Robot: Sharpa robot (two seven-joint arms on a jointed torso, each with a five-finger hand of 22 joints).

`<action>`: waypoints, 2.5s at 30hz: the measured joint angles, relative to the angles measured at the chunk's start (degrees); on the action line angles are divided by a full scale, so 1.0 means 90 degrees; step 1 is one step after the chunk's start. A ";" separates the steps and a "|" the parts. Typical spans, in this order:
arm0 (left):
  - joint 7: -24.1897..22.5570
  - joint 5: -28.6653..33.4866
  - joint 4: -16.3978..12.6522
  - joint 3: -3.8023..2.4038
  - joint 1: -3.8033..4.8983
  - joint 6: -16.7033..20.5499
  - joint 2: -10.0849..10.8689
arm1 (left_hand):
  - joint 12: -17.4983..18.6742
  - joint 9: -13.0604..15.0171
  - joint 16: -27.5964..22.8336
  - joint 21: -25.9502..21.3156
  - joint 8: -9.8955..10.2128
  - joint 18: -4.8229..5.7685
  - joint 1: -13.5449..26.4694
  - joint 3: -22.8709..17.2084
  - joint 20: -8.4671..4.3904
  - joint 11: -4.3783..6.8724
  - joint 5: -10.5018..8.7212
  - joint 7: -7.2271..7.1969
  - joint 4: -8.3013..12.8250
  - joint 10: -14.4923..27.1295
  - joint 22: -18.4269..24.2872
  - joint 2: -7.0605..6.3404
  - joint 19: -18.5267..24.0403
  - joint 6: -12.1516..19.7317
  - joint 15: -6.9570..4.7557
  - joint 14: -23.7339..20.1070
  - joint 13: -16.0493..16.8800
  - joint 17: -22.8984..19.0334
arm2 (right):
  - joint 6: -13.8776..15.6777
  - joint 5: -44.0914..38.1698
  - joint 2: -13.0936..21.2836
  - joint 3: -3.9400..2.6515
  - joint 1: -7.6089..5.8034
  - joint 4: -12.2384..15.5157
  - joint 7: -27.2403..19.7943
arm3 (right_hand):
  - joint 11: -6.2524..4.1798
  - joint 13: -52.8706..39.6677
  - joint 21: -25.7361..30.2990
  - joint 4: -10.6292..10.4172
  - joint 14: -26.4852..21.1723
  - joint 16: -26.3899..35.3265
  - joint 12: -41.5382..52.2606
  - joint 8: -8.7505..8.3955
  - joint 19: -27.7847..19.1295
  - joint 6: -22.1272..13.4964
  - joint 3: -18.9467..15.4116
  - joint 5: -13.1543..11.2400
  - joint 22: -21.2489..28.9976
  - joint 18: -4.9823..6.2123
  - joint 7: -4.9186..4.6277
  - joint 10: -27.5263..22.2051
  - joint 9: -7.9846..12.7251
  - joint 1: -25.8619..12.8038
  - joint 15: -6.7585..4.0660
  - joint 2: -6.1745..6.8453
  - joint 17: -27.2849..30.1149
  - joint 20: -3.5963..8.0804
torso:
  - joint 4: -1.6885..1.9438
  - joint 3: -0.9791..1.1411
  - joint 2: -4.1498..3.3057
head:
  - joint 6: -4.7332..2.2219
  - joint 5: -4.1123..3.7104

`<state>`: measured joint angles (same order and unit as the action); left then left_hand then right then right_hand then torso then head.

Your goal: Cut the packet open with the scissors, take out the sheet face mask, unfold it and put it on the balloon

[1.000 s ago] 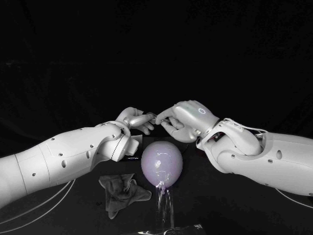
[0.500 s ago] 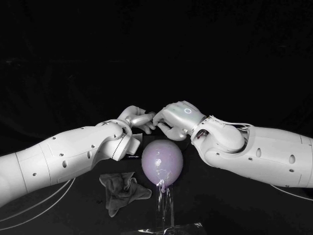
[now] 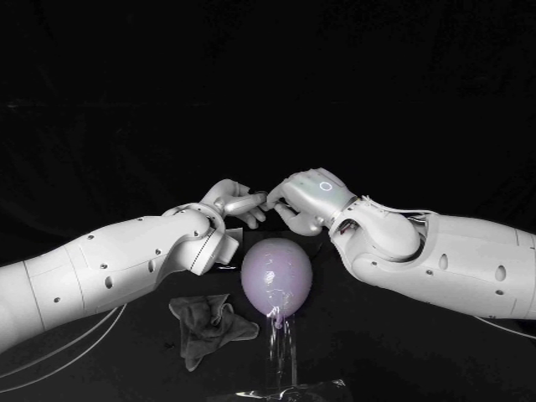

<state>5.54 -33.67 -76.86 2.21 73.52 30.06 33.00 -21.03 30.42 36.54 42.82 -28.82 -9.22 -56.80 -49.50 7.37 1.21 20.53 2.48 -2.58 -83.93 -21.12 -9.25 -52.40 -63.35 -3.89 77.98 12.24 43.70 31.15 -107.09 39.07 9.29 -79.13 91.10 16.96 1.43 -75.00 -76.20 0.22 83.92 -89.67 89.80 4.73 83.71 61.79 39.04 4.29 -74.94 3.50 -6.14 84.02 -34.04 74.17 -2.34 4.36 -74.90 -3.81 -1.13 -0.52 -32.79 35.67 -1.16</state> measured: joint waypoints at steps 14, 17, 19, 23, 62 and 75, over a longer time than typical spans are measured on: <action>0.0005 -0.0080 -0.0010 0.0002 0.0000 -0.0018 -0.0001 | 0.0000 0.0008 0.0000 0.0000 0.0001 0.0000 -0.0031 0.0017 0.0000 -0.0011 -0.0007 0.0001 0.0017 0.0010 -0.0004 0.0031 0.0000 0.0001 -0.0014 -0.0017 0.0007 0.0004 | 0.0124 0.0018 -0.0032 -0.0003 -0.0008 -0.0051 0.0017 | 0.0000 0.0010 0.0000 0.0000 0.0000 -0.0014 -0.0012 -0.0001 -0.0002 0.0025 0.0000 0.0000 -0.0001 0.0000 -0.0023 -0.0001 0.0014 0.0000 0.0000 0.0000 -0.0006 0.0000 | 0.0011 -0.0007 0.0000 | 0.0004 -0.0011; 0.0008 -0.0087 -0.0014 0.0002 0.0000 -0.0023 -0.0001 | 0.0000 0.0008 0.0000 0.0000 0.0002 0.0001 -0.0033 0.0017 0.0000 -0.0011 -0.0016 0.0001 0.0017 0.0011 -0.0004 0.0033 0.0000 0.0001 -0.0017 -0.0020 0.0007 0.0004 | 0.0135 0.0021 -0.0047 -0.0004 -0.0008 -0.0059 0.0017 | -0.0008 0.0008 0.0000 0.0000 0.0000 -0.0014 -0.0016 -0.0001 -0.0002 0.0025 0.0000 0.0001 0.0000 0.0000 -0.0023 -0.0009 0.0014 0.0000 0.0000 0.0000 -0.0006 -0.0001 | 0.0012 -0.0009 -0.0002 | 0.0004 -0.0015; 0.0010 -0.0090 -0.0016 0.0002 0.0000 -0.0026 0.0000 | 0.0000 0.0008 0.0000 0.0000 0.0002 0.0001 -0.0033 0.0017 0.0000 -0.0011 -0.0017 0.0001 0.0017 0.0011 -0.0003 0.0033 0.0000 0.0001 -0.0016 -0.0021 0.0007 0.0004 | 0.0135 0.0023 -0.0062 -0.0004 -0.0008 -0.0077 0.0017 | -0.0008 0.0008 0.0000 0.0000 0.0000 -0.0014 -0.0021 -0.0001 -0.0003 0.0026 0.0000 0.0001 0.0001 0.0000 -0.0023 -0.0010 0.0014 0.0000 0.0000 0.0000 -0.0006 -0.0001 | 0.0012 -0.0010 -0.0004 | 0.0006 -0.0015; 0.0013 -0.0094 -0.0023 0.0002 0.0000 -0.0029 0.0001 | 0.0000 0.0007 -0.0001 -0.0001 0.0010 0.0001 -0.0034 0.0017 0.0000 -0.0011 -0.0026 0.0002 0.0017 0.0011 -0.0003 0.0034 0.0000 0.0002 -0.0016 -0.0021 0.0007 0.0004 | 0.0082 0.0025 -0.0129 -0.0004 -0.0008 -0.0184 0.0046 | -0.0009 0.0007 0.0000 0.0000 0.0000 -0.0010 0.0001 -0.0002 -0.0003 0.0026 0.0000 -0.0059 0.0004 0.0000 -0.0023 -0.0010 0.0014 0.0000 0.0000 0.0000 -0.0006 -0.0001 | 0.0009 -0.0010 -0.0002 | 0.0018 -0.0015; -0.0248 -0.0089 -0.0304 0.0006 -0.0003 0.0077 0.0069 | -0.1005 0.0477 0.0845 -0.0586 0.0012 0.0003 -0.0940 0.0038 0.0616 -0.0452 -0.1929 0.0371 -0.0675 0.1842 0.0314 0.0672 0.1002 0.0990 0.0497 -0.2230 0.0818 0.0159 | -0.0578 -0.0225 -0.0354 -0.0004 -0.0015 -0.0504 0.0710 | 0.0093 0.0006 0.0233 0.0173 0.0002 -0.0008 0.0001 -0.0087 -0.0026 -0.0194 -0.0497 -0.0148 0.0004 -0.0001 -0.0106 -0.0001 0.0239 -0.0102 0.0092 0.0559 -0.0005 -0.0001 | 0.0007 0.0000 0.0001 | -0.0020 -0.0151; -0.0366 0.0036 -0.0318 0.0003 0.0001 0.0175 0.0059 | 0.0182 0.0674 0.0025 -0.1440 -0.0246 0.0002 -0.1424 -0.0203 0.0990 -0.1125 -0.1939 0.0844 -0.0853 0.4153 0.0797 0.0518 0.1718 0.1157 0.1220 -0.3808 0.0091 -0.0915 | -0.0458 -0.0325 -0.0319 0.0001 -0.0011 -0.0428 0.1073 | 0.0158 0.0006 0.0233 -0.0162 0.0001 -0.0014 0.0000 -0.0115 -0.0024 -0.0409 -0.1007 -0.0148 0.0000 -0.0003 -0.0206 -0.0004 0.0473 -0.0335 0.0137 0.0804 0.0000 -0.0074 | 0.0005 0.0004 0.0002 | -0.0024 -0.0184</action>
<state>2.25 -33.35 -79.72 2.24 73.53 31.63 33.53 -19.39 36.48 36.77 29.86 -31.04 -9.20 -69.62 -51.33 16.28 -8.92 3.09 10.08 -10.25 -46.55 -13.94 -4.59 -36.94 -52.94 7.09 43.71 13.05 35.47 27.03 -110.01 36.20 9.30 -79.23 87.25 26.63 2.85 -74.94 -74.10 -1.24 83.93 -89.80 89.80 3.69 83.50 58.10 29.97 2.96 -74.94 3.47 -7.99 83.99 -29.79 71.16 -1.10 11.60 -74.90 -4.48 -1.08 -0.48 -32.78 35.46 -2.82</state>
